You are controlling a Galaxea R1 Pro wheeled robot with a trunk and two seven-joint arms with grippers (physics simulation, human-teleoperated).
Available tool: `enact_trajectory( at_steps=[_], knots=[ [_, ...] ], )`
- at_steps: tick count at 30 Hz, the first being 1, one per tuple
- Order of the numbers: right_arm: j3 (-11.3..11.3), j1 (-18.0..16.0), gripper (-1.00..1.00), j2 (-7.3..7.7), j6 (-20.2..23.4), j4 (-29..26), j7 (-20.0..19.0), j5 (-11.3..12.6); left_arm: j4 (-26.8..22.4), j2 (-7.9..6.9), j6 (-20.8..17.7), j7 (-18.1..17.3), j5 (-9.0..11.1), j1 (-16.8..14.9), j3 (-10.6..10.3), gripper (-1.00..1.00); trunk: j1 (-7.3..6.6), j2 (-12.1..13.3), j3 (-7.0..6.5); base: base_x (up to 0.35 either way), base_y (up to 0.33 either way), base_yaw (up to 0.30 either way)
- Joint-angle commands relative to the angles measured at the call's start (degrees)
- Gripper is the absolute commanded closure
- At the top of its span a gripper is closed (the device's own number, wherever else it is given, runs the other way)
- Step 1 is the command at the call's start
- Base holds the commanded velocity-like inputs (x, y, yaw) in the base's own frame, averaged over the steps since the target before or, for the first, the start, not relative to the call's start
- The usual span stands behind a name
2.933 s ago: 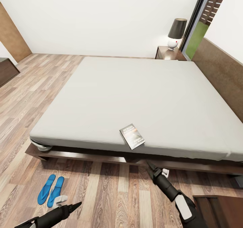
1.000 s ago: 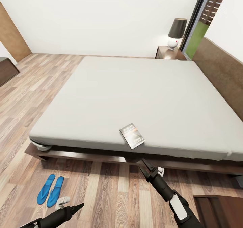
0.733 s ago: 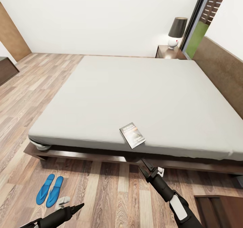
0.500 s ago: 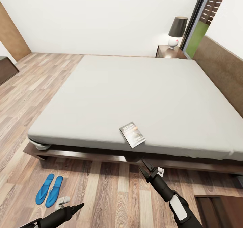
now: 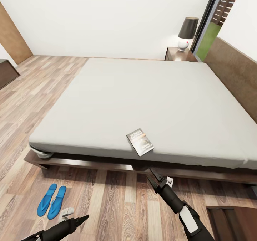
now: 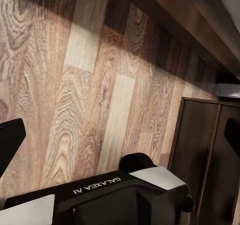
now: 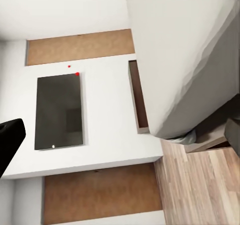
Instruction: In the bedroom, move the book from the bed onto either nightstand, and place the two sandals side by side next to the bed.
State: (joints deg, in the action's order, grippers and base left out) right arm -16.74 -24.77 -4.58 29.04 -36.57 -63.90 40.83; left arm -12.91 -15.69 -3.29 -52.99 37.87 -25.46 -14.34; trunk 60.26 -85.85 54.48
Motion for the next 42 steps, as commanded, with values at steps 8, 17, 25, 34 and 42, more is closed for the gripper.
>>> enact_trajectory(
  at_steps=[8, 17, 25, 34, 42],
  knots=[
    [-0.2, 0.0, -1.0, -0.08, 0.2, 0.0, -0.1, 0.0, 0.0, -0.05, -0.3, -0.2, 0.6, 0.0, -0.4, -1.0, 1.76, -3.2, 1.48, 0.0, 0.0, 0.0],
    [-0.2, 0.0, -1.0, -0.08, 0.1, 0.0, -0.1, 0.0, 0.0, -0.08, -0.4, -0.2, 0.6, 0.0, -0.4, -1.0, 1.98, -3.6, 1.66, 0.0, 0.0, 0.0],
    [-0.1, 0.0, -1.0, -0.08, 0.1, 0.0, -0.1, 0.0, 0.0, -0.05, -0.4, -0.2, 0.6, 0.0, -0.4, -1.0, 1.98, -3.6, 1.66, 0.102, 0.0, 0.0],
    [-0.1, 0.0, -1.0, -0.08, 0.1, 0.0, -0.1, 0.0, 0.0, -0.05, -0.3, -0.2, 0.6, 0.0, -0.4, -1.0, 1.98, -3.6, 1.66, 0.075, -0.001, 0.0],
    [-0.1, 0.0, -1.0, -0.07, 0.1, 0.0, -0.1, 0.0, 0.0, -0.04, -0.3, -0.2, 0.5, 0.0, -0.4, -1.0, 1.98, -3.6, 1.66, 0.161, -0.039, 0.0]
  ],
)
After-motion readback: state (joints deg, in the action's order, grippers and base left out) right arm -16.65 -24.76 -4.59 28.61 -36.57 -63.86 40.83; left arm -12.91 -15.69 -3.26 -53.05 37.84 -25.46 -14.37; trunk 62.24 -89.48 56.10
